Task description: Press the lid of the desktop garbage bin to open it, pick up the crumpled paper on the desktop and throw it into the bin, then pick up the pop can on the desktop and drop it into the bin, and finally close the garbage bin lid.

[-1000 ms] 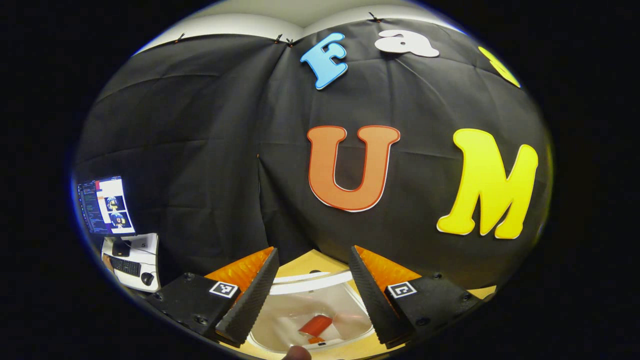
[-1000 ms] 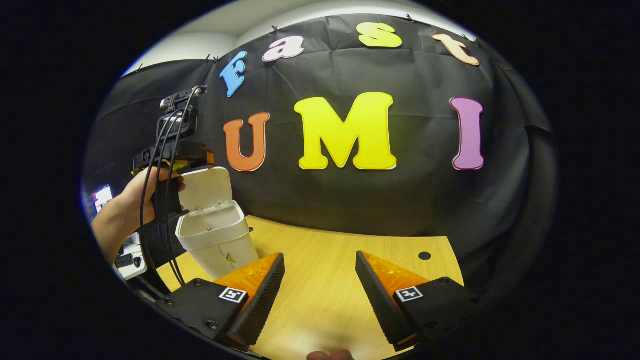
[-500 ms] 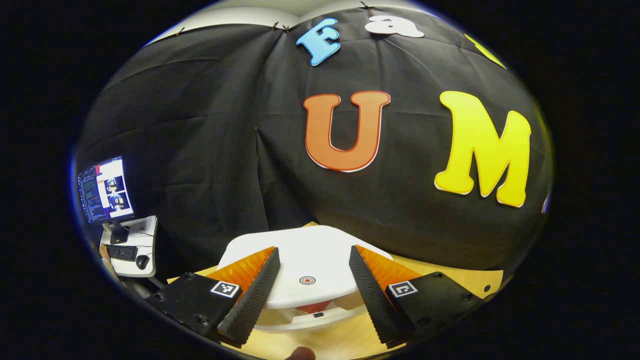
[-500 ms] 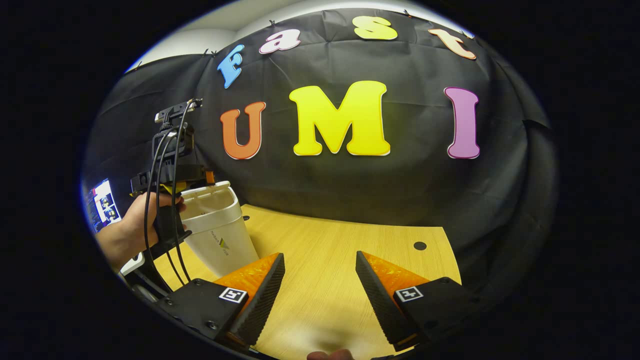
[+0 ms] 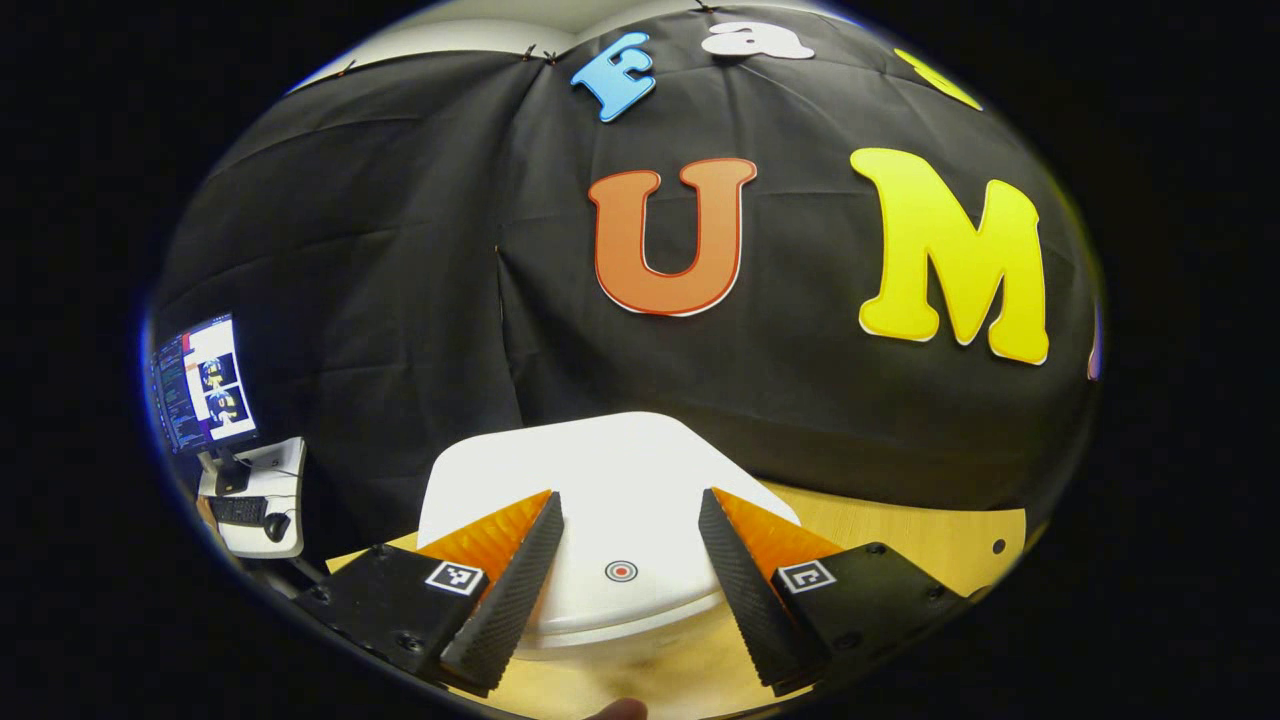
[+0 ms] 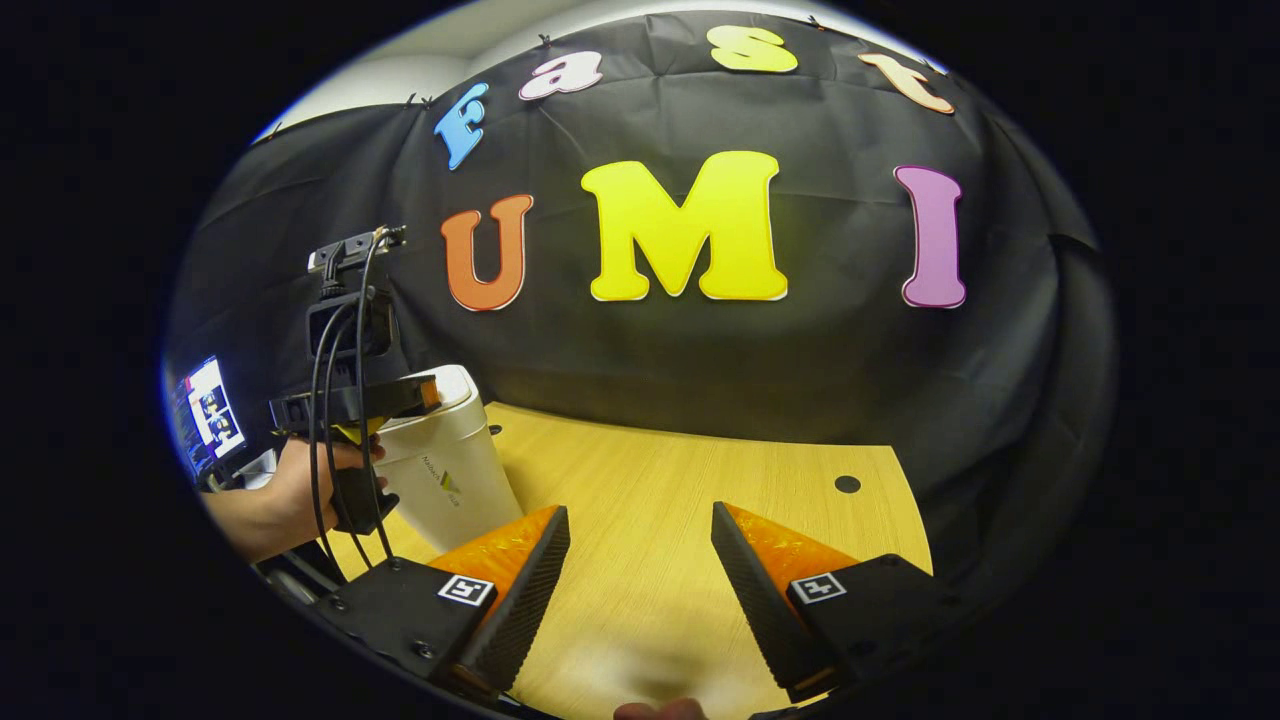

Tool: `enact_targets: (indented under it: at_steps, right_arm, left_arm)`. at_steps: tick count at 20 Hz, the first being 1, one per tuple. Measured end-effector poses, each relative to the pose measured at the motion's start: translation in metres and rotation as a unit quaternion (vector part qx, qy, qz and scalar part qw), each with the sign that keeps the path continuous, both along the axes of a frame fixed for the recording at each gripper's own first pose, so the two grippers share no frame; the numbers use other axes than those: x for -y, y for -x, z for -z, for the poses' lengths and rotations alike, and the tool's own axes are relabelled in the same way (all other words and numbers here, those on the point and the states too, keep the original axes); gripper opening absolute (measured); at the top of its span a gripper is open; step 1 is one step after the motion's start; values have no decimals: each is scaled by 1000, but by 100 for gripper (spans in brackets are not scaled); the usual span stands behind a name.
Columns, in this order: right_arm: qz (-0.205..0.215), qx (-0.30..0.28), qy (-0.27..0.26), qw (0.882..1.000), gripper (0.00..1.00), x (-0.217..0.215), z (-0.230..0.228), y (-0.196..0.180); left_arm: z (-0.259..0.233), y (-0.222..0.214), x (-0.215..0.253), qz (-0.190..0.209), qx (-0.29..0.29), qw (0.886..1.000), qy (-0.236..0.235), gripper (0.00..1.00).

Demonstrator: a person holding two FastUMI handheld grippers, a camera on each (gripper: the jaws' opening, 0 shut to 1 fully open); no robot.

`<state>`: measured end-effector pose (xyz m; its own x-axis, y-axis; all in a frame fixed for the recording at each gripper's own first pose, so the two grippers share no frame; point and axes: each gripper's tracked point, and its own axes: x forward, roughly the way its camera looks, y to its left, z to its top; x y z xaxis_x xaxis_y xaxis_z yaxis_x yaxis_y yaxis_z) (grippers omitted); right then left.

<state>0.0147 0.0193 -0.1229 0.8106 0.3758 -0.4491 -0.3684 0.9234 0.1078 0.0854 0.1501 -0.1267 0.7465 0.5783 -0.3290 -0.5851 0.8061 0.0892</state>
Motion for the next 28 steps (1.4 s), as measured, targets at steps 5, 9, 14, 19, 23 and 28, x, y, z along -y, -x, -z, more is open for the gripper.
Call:
enact_targets:
  at_steps: [5, 9, 14, 19, 23, 28]
  right_arm:
    - [1, -3, -3, 1000, 90, -3, 2, 0]
    - [-1, -6, -5, 1000, 90, -7, 5, 1]
    - [0, -9, -7, 1000, 92, -9, 9, 2]
    - [16, 10, -10, 1000, 92, -5, -1, -6]
    - [39, 38, -13, 998, 92, -2, -18, -12]
    - [59, 123, -8, 991, 92, -1, -69, -16]
  left_arm:
    - [7, 1, -1, 4, 15, 1000, 3, 91]
    - [11, 2, 0, 14, 25, 1000, 4, 91]
    - [7, 1, 0, 16, 48, 999, -2, 91]
    - [-1, -4, 5, 47, 49, 998, -10, 90]
    - [-33, -6, 19, 91, 93, 991, 3, 97]
    - [-101, 10, 56, 192, 150, 969, -44, 97]
